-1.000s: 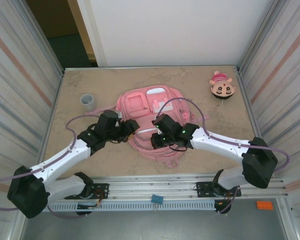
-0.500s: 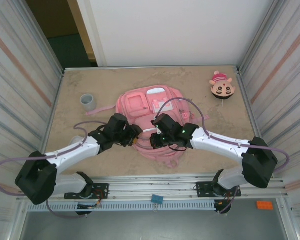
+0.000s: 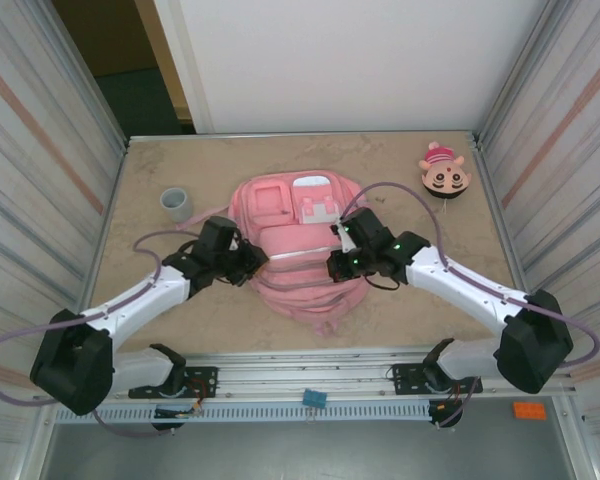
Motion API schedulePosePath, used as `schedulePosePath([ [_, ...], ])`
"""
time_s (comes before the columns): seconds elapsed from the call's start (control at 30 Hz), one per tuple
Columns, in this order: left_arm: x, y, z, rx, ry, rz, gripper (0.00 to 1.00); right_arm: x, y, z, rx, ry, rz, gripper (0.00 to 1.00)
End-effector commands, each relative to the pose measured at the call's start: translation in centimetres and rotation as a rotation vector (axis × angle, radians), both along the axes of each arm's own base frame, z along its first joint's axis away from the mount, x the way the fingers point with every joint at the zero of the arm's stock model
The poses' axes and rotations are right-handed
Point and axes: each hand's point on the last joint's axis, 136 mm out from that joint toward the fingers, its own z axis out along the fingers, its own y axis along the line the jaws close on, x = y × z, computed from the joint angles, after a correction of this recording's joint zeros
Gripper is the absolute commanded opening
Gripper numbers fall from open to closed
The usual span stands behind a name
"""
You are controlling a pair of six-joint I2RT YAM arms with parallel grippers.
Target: Pack the student bag
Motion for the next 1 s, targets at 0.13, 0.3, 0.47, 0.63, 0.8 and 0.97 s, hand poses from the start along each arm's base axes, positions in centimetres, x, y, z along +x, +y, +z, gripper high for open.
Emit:
schedulePosePath([
  [0.13,1.4,3.9,1.8,0.153,-0.104,-0.085,0.16,-0.1,-1.0,1.6,0.024,-0.028,0.076,0.00],
  [0.3,2.0,3.1,5.7,0.244,-0.319,-0.196,0.58,-0.6,0.1,1.4,0.067,-0.020,0.104,0.00],
  [0.47,0.3,-0.2,11.1,0.311,-0.759,-0.545,0.65,-0.7,0.5,1.7,0.095,-0.017,0.122,0.00],
  [0.63,-2.6,-2.8,11.8,0.363,-1.060,-0.910,0.64,-0.5,1.0,1.8,0.123,-0.018,0.122,0.00],
  [0.8,-4.5,-5.6,9.7,0.452,-1.164,-1.201,0.67,-0.5,1.3,1.6,0.138,-0.003,0.125,0.00],
  [0.97,-4.2,-8.3,8.6,0.479,-1.237,-1.298,0.70,-0.5,1.4,1.5,0.141,-0.003,0.122,0.00],
])
